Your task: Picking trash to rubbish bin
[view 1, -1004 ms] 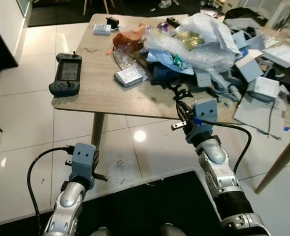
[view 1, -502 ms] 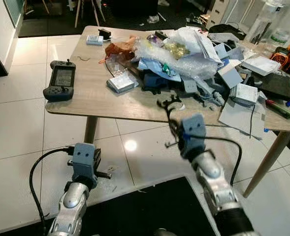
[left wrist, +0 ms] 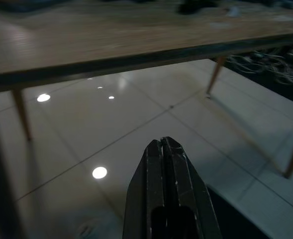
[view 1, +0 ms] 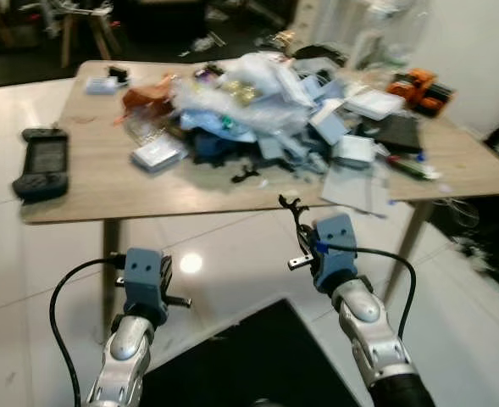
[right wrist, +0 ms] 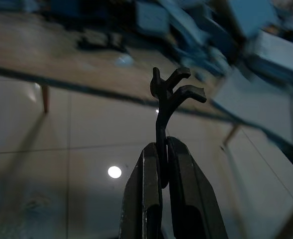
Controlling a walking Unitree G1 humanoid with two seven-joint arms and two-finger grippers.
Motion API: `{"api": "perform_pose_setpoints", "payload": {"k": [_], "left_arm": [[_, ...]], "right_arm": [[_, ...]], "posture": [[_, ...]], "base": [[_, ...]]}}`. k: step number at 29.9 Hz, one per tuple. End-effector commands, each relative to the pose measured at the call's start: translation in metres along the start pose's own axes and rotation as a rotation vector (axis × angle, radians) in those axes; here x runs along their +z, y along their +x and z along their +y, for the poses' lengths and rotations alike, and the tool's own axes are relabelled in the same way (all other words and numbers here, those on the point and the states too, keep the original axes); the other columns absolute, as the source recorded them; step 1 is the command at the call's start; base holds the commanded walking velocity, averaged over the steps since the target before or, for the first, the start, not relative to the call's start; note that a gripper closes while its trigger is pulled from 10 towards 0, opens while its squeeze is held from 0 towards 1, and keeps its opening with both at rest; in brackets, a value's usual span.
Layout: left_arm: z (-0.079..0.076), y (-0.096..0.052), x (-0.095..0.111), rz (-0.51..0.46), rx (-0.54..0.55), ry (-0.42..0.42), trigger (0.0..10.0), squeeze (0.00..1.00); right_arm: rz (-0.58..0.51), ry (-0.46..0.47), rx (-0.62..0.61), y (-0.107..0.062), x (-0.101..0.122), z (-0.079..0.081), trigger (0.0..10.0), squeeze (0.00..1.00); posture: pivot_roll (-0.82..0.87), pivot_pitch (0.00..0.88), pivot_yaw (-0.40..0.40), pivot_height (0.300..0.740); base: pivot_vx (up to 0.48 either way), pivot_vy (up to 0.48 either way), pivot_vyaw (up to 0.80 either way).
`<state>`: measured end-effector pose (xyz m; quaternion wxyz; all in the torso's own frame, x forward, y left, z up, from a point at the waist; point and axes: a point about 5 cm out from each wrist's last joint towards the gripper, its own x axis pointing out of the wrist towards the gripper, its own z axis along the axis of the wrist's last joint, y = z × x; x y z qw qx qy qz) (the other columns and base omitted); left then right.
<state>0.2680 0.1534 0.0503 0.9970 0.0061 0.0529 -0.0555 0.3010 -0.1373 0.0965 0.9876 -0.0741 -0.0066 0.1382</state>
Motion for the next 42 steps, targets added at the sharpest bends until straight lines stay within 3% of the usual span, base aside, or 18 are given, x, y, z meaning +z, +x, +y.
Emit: {"api": "perform_pose_setpoints", "payload": {"k": [1,20,29,34,42], "left_arm": [[-0.002,-0.001,-0.003,0.008,0.000,0.004,10.0,0.00],[-0.006,0.004,-0.002,-0.002,-0.009,0.031,10.0,0.00],[0.005,-0.007,-0.029,0.101,-0.006,0.075,10.0,0.00],[0.018,-0.016,-0.049,0.192,0.058,0.080,10.0,0.00],[0.017,-0.022,-0.060,0.242,0.060,0.064,10.0,0.00]], "right_arm": [[0.036,0.005,-0.005,-0.004,-0.008,0.001,10.0,0.00],[0.168,-0.012,-0.030,-0.017,-0.047,0.004,10.0,0.00],[0.350,0.004,-0.098,-0.034,-0.088,-0.005,10.0,0.00],[0.491,0.032,-0.197,-0.052,-0.114,-0.018,10.0,0.00],[0.505,0.037,-0.201,-0.055,-0.120,-0.017,10.0,0.00]], "posture": [[-0.01,0.064,-0.069,0.740],[0.00,0.069,-0.077,0.740],[0.01,0.066,-0.077,0.740],[0.01,0.063,-0.082,0.740],[0.01,0.059,-0.081,0.740]], "base": [[0.000,0.000,-0.80],[0.000,0.000,-0.80],[0.000,0.000,-0.80],[0.000,0.000,-0.80],[0.000,0.000,-0.80]]}}
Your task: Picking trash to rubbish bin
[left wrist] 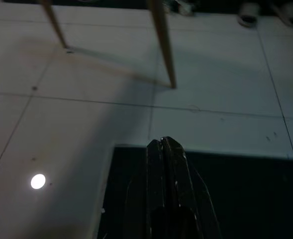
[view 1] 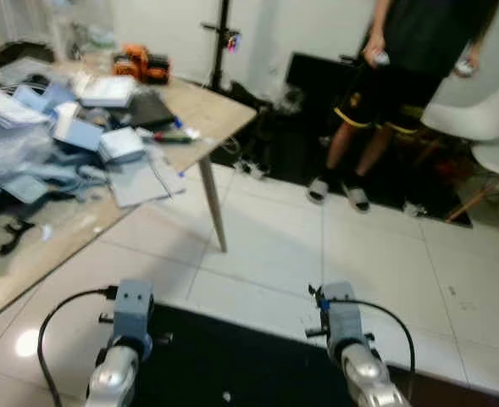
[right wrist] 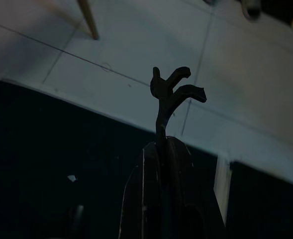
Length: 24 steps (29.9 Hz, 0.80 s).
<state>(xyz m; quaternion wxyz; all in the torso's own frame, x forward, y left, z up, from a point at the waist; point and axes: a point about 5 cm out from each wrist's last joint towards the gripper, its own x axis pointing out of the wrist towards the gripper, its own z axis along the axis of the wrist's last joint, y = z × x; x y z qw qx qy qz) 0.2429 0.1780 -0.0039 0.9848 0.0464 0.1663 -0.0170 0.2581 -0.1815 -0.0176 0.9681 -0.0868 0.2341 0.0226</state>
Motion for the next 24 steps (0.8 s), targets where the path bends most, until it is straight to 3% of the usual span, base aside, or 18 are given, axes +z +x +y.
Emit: {"api": "perform_pose_setpoints", "payload": {"k": [1,24], "left_arm": [[-0.005,0.000,-0.002,0.008,-0.019,0.003,10.0,0.00],[-0.015,0.004,0.000,0.000,-0.050,-0.045,10.0,0.00]], "right_arm": [[0.002,0.002,-0.011,-0.001,-0.003,-0.004,10.0,0.00],[-0.011,-0.024,0.007,0.000,-0.005,0.002,10.0,0.00]], "posture": [[0.01,0.059,-0.081,0.740],[0.01,0.065,-0.082,0.740]], "base": [[0.000,0.000,-0.80],[0.000,0.000,-0.80]]}}
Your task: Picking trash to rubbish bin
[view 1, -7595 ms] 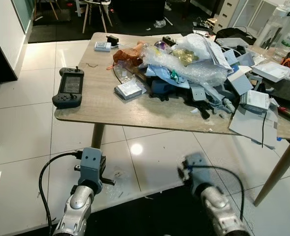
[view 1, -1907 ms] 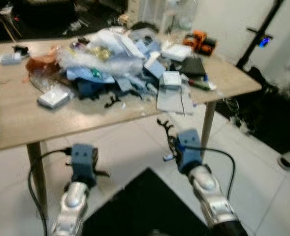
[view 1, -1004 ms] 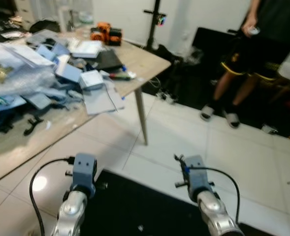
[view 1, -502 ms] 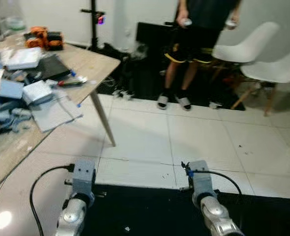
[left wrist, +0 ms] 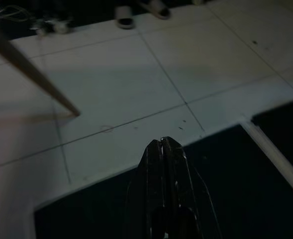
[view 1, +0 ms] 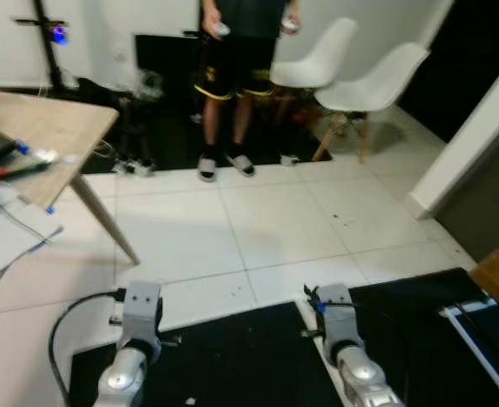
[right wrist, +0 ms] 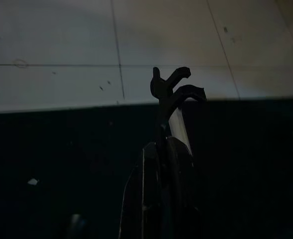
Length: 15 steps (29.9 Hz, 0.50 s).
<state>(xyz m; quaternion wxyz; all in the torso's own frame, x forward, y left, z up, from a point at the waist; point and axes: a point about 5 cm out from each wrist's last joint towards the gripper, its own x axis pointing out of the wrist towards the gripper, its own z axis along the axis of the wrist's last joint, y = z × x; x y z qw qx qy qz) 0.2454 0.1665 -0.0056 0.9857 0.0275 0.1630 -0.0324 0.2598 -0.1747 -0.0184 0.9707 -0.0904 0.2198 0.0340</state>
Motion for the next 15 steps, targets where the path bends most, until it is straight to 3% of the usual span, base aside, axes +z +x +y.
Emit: {"api": "perform_pose_setpoints", "payload": {"k": [1,8,15], "left_arm": [[-0.0040,0.0013,0.0004,0.007,-0.016,-0.032,10.0,0.00],[-0.0084,0.0037,0.0053,-0.003,-0.046,-0.131,10.0,0.00],[-0.0080,0.0050,0.0089,-0.014,-0.037,-0.117,10.0,0.00]], "right_arm": [[0.019,-0.011,-0.009,-0.0018,-0.0053,-0.0045,10.0,0.00],[0.009,-0.008,-0.008,-0.0001,-0.0024,-0.0031,10.0,0.00],[0.009,-0.008,-0.005,0.0000,-0.0022,-0.0020,10.0,0.00]], "posture": [[0.01,0.066,-0.082,0.740],[0.01,0.072,-0.081,0.740],[0.01,0.079,-0.081,0.740]], "base": [[0.000,0.000,-0.80],[0.000,0.000,-0.80],[0.000,0.000,-0.80]]}}
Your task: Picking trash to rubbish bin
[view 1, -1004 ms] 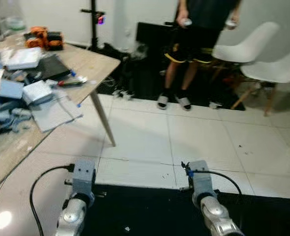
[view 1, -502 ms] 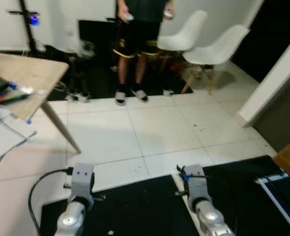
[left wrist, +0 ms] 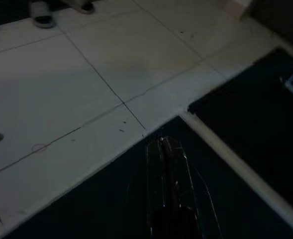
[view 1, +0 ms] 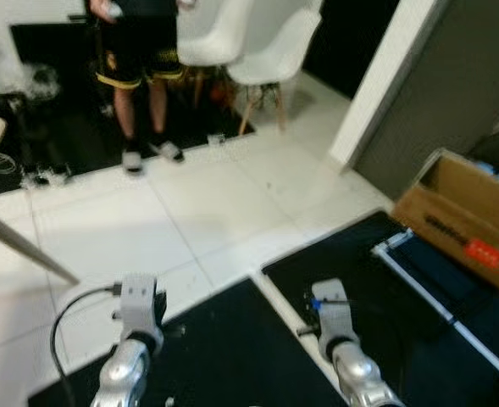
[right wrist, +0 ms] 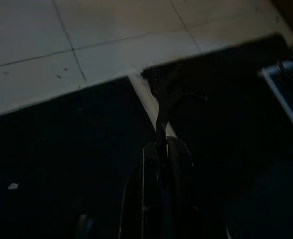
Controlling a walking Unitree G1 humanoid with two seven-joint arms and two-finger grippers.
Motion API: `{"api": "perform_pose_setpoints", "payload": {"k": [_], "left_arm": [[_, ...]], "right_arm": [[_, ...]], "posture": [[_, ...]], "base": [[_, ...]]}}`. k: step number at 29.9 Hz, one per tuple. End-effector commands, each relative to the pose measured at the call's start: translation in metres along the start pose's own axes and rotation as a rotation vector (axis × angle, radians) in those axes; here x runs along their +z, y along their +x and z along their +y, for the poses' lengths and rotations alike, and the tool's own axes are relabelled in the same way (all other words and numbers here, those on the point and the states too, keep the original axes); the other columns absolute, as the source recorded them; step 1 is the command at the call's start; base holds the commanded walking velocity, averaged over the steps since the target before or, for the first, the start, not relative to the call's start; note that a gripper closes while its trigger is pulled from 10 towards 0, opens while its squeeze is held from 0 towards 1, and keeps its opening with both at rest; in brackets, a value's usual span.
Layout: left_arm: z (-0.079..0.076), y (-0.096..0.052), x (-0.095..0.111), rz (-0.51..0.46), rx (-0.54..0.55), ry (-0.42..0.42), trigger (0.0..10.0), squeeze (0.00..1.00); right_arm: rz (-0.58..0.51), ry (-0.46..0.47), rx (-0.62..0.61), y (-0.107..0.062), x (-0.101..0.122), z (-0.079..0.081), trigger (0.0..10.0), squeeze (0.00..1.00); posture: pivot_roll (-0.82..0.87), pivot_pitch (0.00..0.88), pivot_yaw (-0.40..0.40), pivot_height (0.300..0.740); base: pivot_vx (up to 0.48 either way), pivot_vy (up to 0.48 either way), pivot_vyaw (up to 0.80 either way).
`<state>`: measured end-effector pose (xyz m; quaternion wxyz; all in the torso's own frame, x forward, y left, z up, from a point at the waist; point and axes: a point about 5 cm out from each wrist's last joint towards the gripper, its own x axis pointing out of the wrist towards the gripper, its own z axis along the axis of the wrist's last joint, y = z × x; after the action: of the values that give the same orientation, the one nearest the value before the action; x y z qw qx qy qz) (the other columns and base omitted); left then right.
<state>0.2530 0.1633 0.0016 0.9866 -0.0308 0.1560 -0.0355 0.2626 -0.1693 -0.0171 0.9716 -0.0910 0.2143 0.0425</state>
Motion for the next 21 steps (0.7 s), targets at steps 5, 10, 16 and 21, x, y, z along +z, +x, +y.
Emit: {"api": "perform_pose_setpoints", "payload": {"k": [5,10,16,21], "left_arm": [[0.0031,0.0017,0.0017,-0.009,0.065,0.124,10.0,0.00],[-0.0009,0.0010,0.0034,-0.034,0.012,0.138,10.0,0.00],[-0.0011,0.0003,-0.0002,-0.004,0.027,0.131,10.0,0.00],[-0.0027,0.0012,-0.0002,-0.005,0.025,0.136,10.0,0.00]], "right_arm": [[0.019,-0.001,-0.020,-0.0016,-0.0048,-0.0071,10.0,0.00],[0.015,0.000,-0.018,-0.0010,-0.0035,-0.0068,10.0,0.00],[0.012,0.005,-0.014,-0.0007,-0.0031,-0.0053,10.0,0.00],[0.010,0.010,-0.013,0.0001,-0.0020,-0.0038,10.0,0.00]], "posture": [[0.01,0.077,-0.082,0.740],[0.01,0.077,-0.081,0.740],[0.01,0.075,-0.081,0.740],[0.02,0.071,-0.069,0.740]], "base": [[0.000,0.000,-0.80],[0.000,0.000,-0.80],[0.000,0.000,-0.80],[0.000,0.000,-0.80]]}}
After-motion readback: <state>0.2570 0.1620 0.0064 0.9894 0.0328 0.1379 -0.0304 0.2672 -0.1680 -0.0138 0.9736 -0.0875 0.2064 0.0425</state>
